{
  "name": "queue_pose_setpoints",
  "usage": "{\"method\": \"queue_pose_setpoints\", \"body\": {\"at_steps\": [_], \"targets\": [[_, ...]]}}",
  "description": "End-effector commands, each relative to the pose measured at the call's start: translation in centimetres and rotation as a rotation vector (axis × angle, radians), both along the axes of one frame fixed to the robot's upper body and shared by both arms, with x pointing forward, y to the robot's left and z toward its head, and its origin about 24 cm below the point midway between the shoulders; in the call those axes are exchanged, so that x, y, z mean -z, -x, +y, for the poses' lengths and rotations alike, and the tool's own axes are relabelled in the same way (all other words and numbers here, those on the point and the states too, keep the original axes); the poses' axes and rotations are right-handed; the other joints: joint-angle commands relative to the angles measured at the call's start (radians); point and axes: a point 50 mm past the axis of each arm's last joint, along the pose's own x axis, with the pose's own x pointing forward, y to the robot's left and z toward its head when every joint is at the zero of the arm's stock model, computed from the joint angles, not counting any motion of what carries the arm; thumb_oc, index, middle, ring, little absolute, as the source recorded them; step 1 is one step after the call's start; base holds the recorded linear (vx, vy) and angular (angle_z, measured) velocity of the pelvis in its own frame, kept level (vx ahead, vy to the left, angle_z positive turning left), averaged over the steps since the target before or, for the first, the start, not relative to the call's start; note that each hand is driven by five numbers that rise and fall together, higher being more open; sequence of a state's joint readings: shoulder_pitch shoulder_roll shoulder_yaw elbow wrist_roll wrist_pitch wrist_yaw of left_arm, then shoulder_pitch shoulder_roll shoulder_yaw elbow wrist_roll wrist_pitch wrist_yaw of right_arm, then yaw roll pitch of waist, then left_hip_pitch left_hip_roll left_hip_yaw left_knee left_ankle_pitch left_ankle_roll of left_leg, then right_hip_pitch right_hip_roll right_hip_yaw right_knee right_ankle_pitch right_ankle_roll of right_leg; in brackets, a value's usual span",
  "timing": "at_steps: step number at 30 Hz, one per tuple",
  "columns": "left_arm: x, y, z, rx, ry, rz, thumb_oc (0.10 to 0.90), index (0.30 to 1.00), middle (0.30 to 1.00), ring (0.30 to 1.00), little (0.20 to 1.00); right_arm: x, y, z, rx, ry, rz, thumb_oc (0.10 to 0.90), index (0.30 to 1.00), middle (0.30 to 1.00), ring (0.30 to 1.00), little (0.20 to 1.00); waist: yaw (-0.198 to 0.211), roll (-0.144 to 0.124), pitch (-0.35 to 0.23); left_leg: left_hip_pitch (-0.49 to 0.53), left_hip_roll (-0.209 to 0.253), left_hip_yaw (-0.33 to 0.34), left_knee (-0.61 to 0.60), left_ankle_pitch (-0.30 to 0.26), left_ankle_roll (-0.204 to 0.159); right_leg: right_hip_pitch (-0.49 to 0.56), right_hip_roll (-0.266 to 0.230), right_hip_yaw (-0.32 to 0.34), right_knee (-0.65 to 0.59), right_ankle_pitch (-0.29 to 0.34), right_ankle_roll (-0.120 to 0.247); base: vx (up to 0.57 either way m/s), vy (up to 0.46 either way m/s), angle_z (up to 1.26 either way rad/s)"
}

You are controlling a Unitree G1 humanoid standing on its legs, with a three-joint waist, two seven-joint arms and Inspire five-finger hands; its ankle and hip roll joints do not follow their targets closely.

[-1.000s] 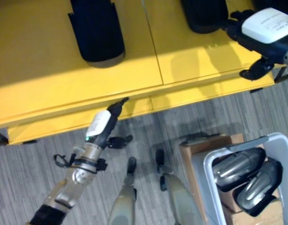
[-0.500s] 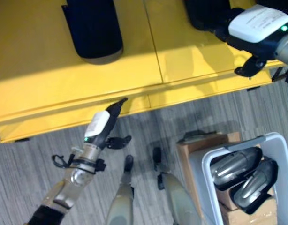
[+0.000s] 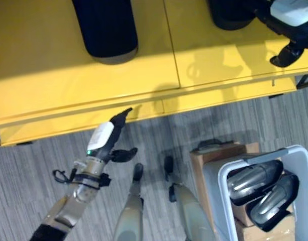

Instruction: Move parts from the plastic box to the shelf.

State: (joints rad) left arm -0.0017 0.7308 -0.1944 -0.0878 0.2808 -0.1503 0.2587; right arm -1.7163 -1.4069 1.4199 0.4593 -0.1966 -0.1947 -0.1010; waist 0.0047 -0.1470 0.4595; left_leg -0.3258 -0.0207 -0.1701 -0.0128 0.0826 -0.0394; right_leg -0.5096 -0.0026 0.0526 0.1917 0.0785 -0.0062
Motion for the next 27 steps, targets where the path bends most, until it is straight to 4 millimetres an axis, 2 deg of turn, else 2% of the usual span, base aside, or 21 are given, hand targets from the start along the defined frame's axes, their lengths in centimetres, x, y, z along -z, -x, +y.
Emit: {"method": "queue_pose_setpoints", "body": {"at_steps": [1,6,19,27], "targets": [[-3.0,1.4,-0.3,0.061,-0.006,-0.161,0.9,1.0,1.0,1.0,1.0,-5.9,2.2,-0.5,0.012,-0.054,-0.273,0.9,1.0,1.0,1.0,1.0,-0.001,-0.039,-0.087,0.108,0.011,0.003,-0.074,-0.017,-0.003,-0.071,0.006,0.023,0.204,-0.136,0.037,0.0,0.0,0.0],[-3.1,1.5,-0.2,0.058,-0.004,-0.172,0.9,1.0,1.0,1.0,1.0,-6.8,2.6,0.1,-0.019,-0.066,-0.307,0.9,1.0,1.0,1.0,1.0,-0.002,-0.042,-0.093,0.108,0.01,0.0,-0.074,-0.019,-0.003,-0.08,0.003,0.022,0.213,-0.139,0.035,0.0,-0.002,0.01],[-2.6,1.4,-0.1,0.041,0.015,-0.158,0.9,1.0,1.0,1.0,1.0,-7.7,1.9,-2.3,0.115,-0.115,-0.359,0.9,1.0,1.0,1.0,1.0,0.025,-0.023,-0.061,0.08,0.002,-0.015,-0.07,-0.013,0.0,-0.12,-0.01,0.009,0.244,-0.149,0.031,0.0,-0.005,0.01],[-2.6,1.3,-0.3,0.033,0.026,-0.172,0.9,1.0,1.0,1.0,1.0,-8.0,1.5,-1.5,0.092,-0.119,-0.363,0.9,1.0,1.0,1.0,1.0,0.043,-0.013,-0.021,0.011,-0.01,-0.012,0.025,-0.044,0.0,-0.165,-0.023,0.005,0.298,-0.161,0.026,-0.01,-0.015,0.02]]}}
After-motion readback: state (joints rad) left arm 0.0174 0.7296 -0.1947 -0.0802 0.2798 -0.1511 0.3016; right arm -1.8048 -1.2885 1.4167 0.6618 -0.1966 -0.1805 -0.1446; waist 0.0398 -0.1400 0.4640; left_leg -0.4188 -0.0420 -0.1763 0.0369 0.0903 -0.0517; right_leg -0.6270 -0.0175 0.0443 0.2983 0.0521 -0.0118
